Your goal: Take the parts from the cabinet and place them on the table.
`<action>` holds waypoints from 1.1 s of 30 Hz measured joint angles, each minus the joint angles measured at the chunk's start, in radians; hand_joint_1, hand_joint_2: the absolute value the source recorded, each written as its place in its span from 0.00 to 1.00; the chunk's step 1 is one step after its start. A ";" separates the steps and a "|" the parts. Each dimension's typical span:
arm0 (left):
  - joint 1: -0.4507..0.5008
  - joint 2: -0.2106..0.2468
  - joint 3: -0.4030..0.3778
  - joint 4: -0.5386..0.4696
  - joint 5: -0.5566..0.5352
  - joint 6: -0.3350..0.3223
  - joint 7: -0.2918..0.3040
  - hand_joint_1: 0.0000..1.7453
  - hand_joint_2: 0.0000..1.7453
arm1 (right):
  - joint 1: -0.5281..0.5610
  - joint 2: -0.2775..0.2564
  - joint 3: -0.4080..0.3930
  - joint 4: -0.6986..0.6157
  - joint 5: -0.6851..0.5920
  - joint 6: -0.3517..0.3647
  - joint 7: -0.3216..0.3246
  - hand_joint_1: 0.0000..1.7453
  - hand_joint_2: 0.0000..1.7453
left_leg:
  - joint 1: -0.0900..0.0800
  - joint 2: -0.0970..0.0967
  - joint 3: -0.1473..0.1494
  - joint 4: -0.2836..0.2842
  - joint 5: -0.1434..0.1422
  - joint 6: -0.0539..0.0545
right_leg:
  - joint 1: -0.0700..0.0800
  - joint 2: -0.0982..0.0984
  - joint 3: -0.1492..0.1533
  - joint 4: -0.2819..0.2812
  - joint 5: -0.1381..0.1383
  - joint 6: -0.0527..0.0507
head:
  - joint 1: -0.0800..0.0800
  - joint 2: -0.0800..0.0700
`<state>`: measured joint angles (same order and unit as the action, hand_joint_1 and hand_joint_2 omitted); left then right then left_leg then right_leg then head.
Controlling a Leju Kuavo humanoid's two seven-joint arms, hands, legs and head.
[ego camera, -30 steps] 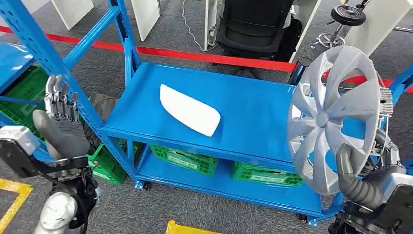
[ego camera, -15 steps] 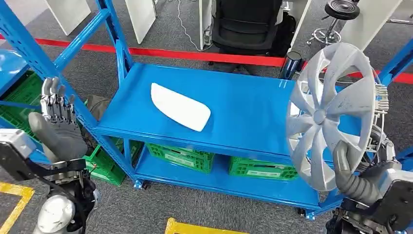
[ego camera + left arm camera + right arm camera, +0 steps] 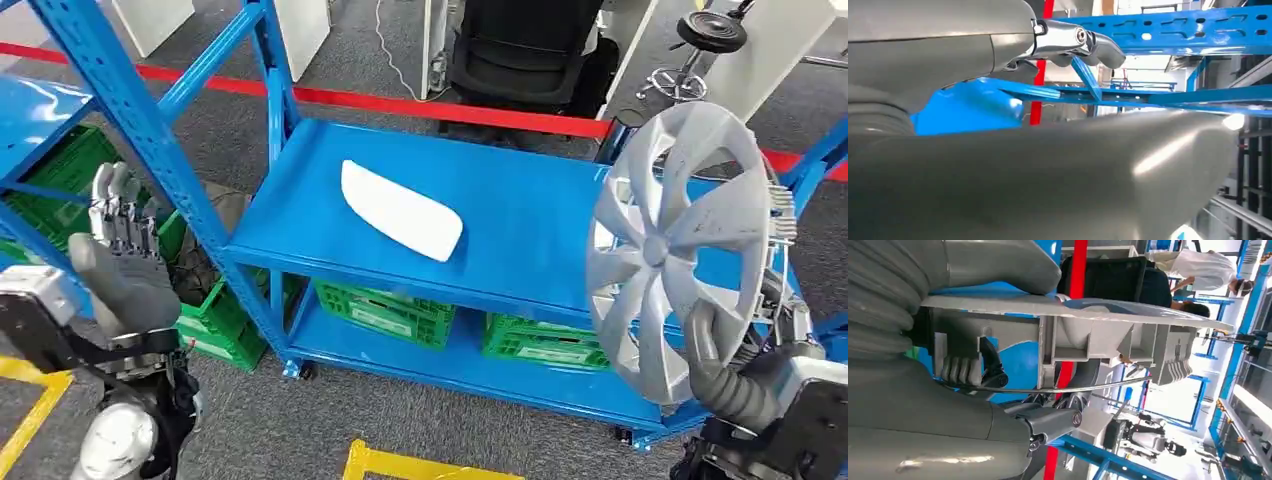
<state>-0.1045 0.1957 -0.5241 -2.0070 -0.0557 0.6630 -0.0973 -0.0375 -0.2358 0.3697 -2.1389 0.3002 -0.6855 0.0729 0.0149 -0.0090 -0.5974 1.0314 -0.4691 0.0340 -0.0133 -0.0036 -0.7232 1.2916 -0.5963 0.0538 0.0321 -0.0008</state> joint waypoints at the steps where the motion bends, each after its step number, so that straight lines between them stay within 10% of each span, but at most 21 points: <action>1: 0.005 0.000 0.000 0.000 -0.002 0.000 0.002 0.00 0.00 | 0.001 0.000 0.000 0.002 -0.005 0.000 -0.002 1.00 1.00 | -0.003 0.000 -0.005 0.001 0.003 0.002 | 0.001 0.000 -0.014 0.042 -0.008 -0.002 | 0.002 0.000; 3: 0.006 0.000 0.000 -0.001 -0.007 -0.002 0.009 0.00 0.00 | 0.001 0.001 0.000 0.008 -0.021 0.000 -0.011 1.00 1.00 | -0.009 -0.001 -0.009 0.001 0.006 0.004 | 0.003 0.000 0.028 -0.023 0.038 -0.012 | 0.007 0.000; 5: 0.006 0.000 0.000 -0.006 -0.012 -0.004 0.015 0.00 0.00 | -0.001 0.003 0.000 0.011 -0.030 0.000 -0.022 1.00 1.00 | -0.013 -0.004 -0.008 0.001 0.009 0.003 | 0.012 0.001 0.130 -0.205 0.115 -0.034 | 0.014 0.000; 6: 0.006 0.000 0.000 -0.010 -0.015 -0.005 0.015 0.00 0.00 | -0.004 0.004 0.000 0.011 -0.032 0.000 -0.026 1.00 1.00 | -0.009 -0.002 -0.009 -0.002 0.013 0.001 | 0.014 0.001 0.154 -0.253 0.095 -0.049 | 0.011 0.000; 11: 0.004 0.002 0.000 -0.026 -0.020 -0.010 0.027 0.00 0.00 | -0.007 0.010 0.000 0.011 -0.037 0.000 -0.037 1.00 1.00 | -0.011 -0.003 -0.024 -0.005 0.028 -0.028 | 0.014 -0.002 0.171 -0.304 0.129 -0.059 | 0.014 0.000; 14: -0.001 0.008 -0.001 -0.028 -0.023 -0.011 0.039 0.00 0.00 | -0.006 0.014 0.000 0.011 -0.047 0.000 -0.045 1.00 1.00 | -0.008 0.000 -0.087 0.137 -0.070 -0.038 | 0.011 -0.006 0.164 -0.311 0.142 -0.066 | -0.005 0.000; 17: 0.000 0.010 -0.003 -0.028 -0.024 -0.013 0.048 0.00 0.00 | 0.005 0.020 0.000 0.016 -0.057 0.000 -0.058 1.00 1.00 | -0.002 0.003 -0.140 0.281 -0.113 -0.048 | 0.011 -0.006 0.148 -0.307 0.151 -0.062 | -0.018 0.000; 20: -0.001 0.011 -0.004 -0.029 -0.024 -0.012 0.048 0.00 0.00 | 0.010 0.023 0.000 0.018 -0.058 0.000 -0.060 1.00 1.00 | 0.003 0.007 -0.004 0.056 -0.013 -0.048 | 0.008 -0.004 0.138 -0.293 0.152 -0.056 | -0.029 0.000; 21: -0.004 0.011 -0.004 -0.029 -0.024 -0.012 0.048 0.00 0.00 | 0.010 0.024 0.000 0.018 -0.058 0.000 -0.060 1.00 1.00 | 0.004 0.007 0.028 -0.007 -0.027 -0.046 | 0.008 -0.004 0.134 -0.285 0.151 -0.052 | -0.032 0.000; 26: -0.008 0.011 -0.006 -0.032 -0.021 -0.011 0.042 0.00 0.00 | 0.010 0.024 -0.001 0.018 -0.052 0.000 -0.059 1.00 1.00 | -0.001 0.003 0.029 -0.015 -0.007 -0.013 | 0.010 -0.002 0.114 -0.277 0.166 -0.020 | -0.030 0.000; 30: -0.017 0.010 -0.007 -0.030 -0.003 -0.017 0.027 0.00 0.00 | 0.011 0.024 -0.002 0.016 -0.041 0.000 -0.047 1.00 1.00 | 0.001 0.006 0.008 -0.017 0.010 0.003 | 0.004 -0.001 0.010 -0.038 0.018 -0.002 | -0.005 0.000; 33: -0.020 0.010 -0.007 -0.024 0.005 -0.018 0.024 0.00 0.00 | 0.013 0.023 -0.003 0.016 -0.047 0.000 -0.032 1.00 1.00 | -0.002 0.006 -0.011 -0.014 0.021 0.002 | 0.004 -0.001 0.011 0.001 0.022 -0.005 | 0.003 0.000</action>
<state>-0.1245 0.2056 -0.5314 -2.0306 -0.0511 0.6451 -0.0736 -0.0244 -0.2132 0.3670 -2.1225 0.2537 -0.6855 0.0412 0.0130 -0.0035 -0.6086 1.0174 -0.4476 0.0360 -0.0096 -0.0045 -0.7118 1.2929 -0.5739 0.0486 0.0355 -0.0008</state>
